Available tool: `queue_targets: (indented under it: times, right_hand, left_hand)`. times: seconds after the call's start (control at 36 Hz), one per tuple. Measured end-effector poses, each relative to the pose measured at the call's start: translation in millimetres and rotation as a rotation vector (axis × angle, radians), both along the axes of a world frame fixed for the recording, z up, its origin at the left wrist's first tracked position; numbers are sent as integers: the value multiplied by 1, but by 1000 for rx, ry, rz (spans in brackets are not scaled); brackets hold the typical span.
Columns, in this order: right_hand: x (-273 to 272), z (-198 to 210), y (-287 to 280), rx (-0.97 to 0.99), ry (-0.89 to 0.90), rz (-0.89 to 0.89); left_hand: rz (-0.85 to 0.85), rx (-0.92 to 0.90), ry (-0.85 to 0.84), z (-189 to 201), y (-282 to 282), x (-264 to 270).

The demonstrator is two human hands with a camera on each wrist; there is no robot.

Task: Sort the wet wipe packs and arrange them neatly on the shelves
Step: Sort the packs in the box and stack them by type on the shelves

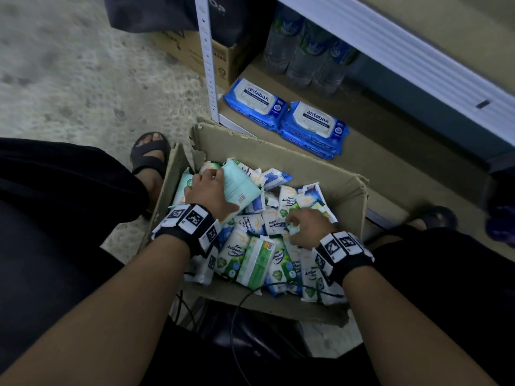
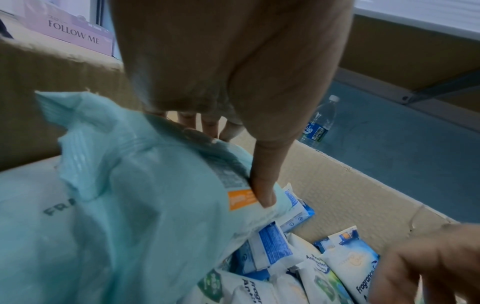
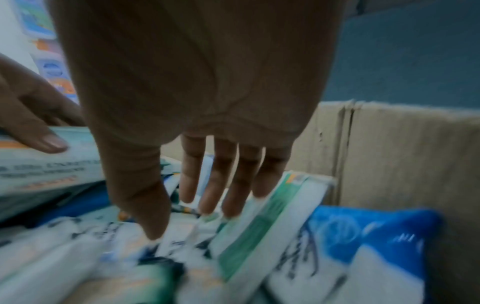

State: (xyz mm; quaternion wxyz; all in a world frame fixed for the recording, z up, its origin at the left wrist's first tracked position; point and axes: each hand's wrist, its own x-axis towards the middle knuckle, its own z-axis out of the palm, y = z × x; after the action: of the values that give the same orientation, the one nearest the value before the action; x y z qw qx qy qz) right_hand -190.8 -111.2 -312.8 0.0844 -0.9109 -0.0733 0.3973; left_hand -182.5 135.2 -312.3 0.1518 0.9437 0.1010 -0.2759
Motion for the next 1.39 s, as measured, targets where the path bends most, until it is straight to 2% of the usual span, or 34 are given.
queue_targets:
  times: [0.08, 0.17, 0.22, 0.33, 0.47, 0.61, 0.69, 0.78, 0.86, 0.94, 1.0, 1.25, 1.39]
  right_hand:
    - [-14, -12, 13, 64, 131, -21]
    - [-28, -26, 18, 13, 176, 82]
    - [-30, -31, 17, 23, 198, 71]
    - [-27, -31, 14, 45, 214, 80]
    - [-29, -34, 15, -29, 149, 215]
    - [-29, -30, 5, 39, 190, 170]
    - [-27, -26, 0, 82, 236, 88]
    - [-26, -21, -4, 86, 200, 39]
    - [-24, -16, -15, 79, 135, 3]
    - [-21, -9, -25, 64, 102, -33]
    - [-19, -5, -32, 77, 64, -72]
    - [6, 26, -61, 154, -199, -293]
    - [16, 40, -78, 143, -392, -426]
  left_hand:
    - [-5, -4, 8, 0, 1, 0]
    - [-6, -3, 11, 1, 0, 0]
    - [-7, -3, 9, 1, 0, -1]
    - [3, -6, 3, 3, -1, -1]
    - [-22, 25, 0, 9, -4, -1]
    - [-208, 165, -236, 23, -32, -9]
    - [-353, 23, -309, 25, -53, -10]
    - [-387, -255, -55, 24, -68, -12]
    - [-521, -238, 247, 16, -79, -18]
    - [-618, -202, 408, 0, -84, -28]
    - [-637, -180, 446, -10, -84, -32]
    - [-699, -87, 389, -20, -83, -34]
    - [-668, -132, 429, -23, -88, -30]
